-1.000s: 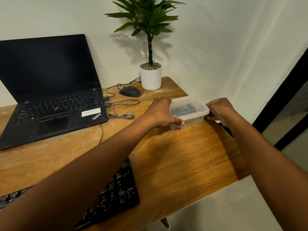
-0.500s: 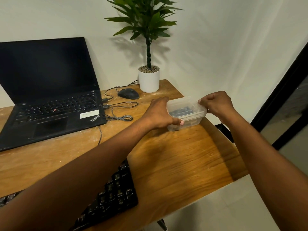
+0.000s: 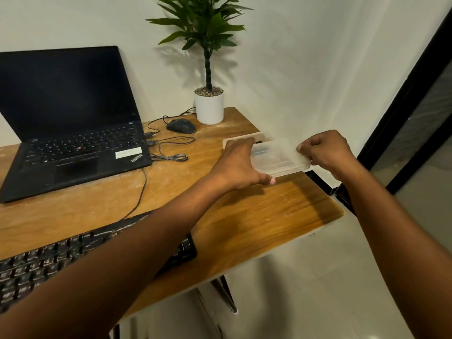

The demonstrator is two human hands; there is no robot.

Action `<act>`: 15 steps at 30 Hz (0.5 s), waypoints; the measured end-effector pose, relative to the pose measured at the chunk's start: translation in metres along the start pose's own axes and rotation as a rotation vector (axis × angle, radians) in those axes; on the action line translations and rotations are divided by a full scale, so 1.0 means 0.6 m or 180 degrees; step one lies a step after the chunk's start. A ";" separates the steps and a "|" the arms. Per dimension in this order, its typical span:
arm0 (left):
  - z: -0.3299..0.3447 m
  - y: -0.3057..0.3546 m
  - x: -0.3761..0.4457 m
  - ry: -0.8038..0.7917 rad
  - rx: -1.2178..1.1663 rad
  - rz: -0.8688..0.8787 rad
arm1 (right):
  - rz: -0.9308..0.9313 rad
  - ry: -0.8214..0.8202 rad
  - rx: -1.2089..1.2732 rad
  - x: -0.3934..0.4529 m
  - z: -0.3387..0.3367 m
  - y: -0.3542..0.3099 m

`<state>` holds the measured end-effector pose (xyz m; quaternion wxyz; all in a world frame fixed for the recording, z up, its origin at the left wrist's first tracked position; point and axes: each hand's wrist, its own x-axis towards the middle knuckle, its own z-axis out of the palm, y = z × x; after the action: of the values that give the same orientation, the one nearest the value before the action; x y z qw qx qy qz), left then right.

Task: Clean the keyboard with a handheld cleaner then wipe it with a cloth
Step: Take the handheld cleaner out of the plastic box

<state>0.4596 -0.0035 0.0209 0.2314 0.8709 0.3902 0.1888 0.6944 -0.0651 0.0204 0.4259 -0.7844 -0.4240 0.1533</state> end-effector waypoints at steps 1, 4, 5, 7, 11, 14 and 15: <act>0.008 0.006 -0.012 -0.0014 0.0006 0.0006 | 0.0044 -0.0009 -0.0038 -0.013 -0.005 0.008; 0.028 0.025 -0.050 -0.0082 0.0003 0.0013 | 0.0226 -0.0064 -0.0167 -0.048 -0.016 0.033; 0.034 0.030 -0.061 -0.0097 0.0016 0.0022 | 0.0268 -0.0074 -0.0212 -0.060 -0.020 0.042; 0.048 0.038 -0.081 -0.0129 0.0038 0.0033 | 0.0330 -0.0075 -0.0289 -0.080 -0.027 0.059; 0.067 0.052 -0.112 -0.0295 0.0111 -0.0006 | 0.0367 -0.0008 -0.0422 -0.112 -0.034 0.078; 0.075 0.057 -0.121 -0.0382 0.0150 -0.0057 | 0.0389 0.0024 -0.0511 -0.121 -0.030 0.085; 0.077 0.057 -0.122 -0.0390 0.0149 -0.0079 | 0.0393 0.0023 -0.0568 -0.121 -0.027 0.087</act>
<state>0.4574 -0.0916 -0.0090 0.2368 0.8811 0.3904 0.1230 0.6889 -0.1463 -0.0208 0.3457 -0.8444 -0.3853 0.1380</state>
